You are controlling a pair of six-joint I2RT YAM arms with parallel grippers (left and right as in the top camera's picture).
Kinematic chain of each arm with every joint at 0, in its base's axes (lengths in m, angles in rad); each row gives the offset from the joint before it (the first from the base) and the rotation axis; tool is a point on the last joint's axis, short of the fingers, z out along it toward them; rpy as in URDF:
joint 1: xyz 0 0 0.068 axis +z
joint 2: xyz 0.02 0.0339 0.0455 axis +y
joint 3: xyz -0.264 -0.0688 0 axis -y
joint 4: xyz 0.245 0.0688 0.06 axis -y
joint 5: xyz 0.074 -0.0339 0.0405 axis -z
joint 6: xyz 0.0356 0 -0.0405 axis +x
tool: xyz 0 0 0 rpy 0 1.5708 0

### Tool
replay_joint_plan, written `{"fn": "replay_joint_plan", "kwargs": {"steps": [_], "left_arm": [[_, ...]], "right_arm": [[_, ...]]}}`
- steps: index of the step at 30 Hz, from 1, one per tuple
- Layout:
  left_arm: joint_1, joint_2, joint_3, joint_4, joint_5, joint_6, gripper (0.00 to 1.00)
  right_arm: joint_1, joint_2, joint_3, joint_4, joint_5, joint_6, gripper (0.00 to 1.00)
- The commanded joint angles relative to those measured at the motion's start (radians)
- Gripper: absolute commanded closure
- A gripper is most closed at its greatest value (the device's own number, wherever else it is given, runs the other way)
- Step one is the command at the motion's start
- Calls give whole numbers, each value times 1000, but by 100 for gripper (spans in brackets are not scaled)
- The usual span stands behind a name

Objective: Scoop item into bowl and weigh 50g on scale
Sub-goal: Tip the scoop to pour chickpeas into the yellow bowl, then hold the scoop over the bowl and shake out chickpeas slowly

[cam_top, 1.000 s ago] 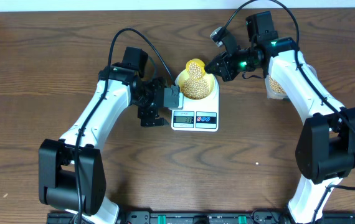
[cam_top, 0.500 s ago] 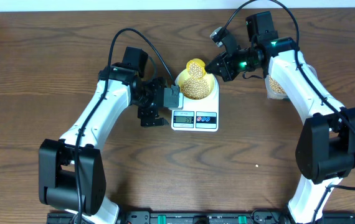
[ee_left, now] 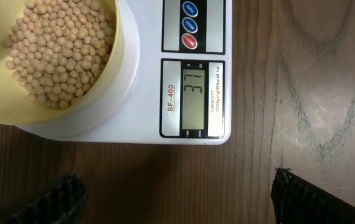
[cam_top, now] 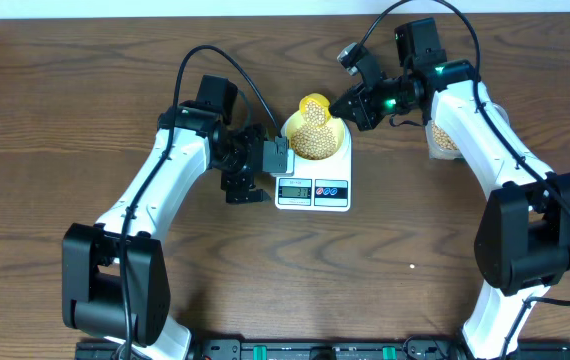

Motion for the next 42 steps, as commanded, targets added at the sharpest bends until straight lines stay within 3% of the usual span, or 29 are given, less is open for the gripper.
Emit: {"fn": "replay_joint_plan", "kwargs": {"steps": [1, 12, 18, 42], "left_arm": [[-2, 5, -8, -5, 16, 7, 2], [-2, 5, -8, -5, 16, 7, 2], [-2, 5, -8, -5, 16, 7, 2], [-2, 5, -8, -5, 16, 7, 2]], "right_arm": [[-7, 9, -5, 3, -15, -38, 99], [-15, -11, -5, -2, -13, -154, 99], [-13, -68, -5, -36, 80, -219, 99], [15, -114, -5, -58, 109, -322, 99]]}}
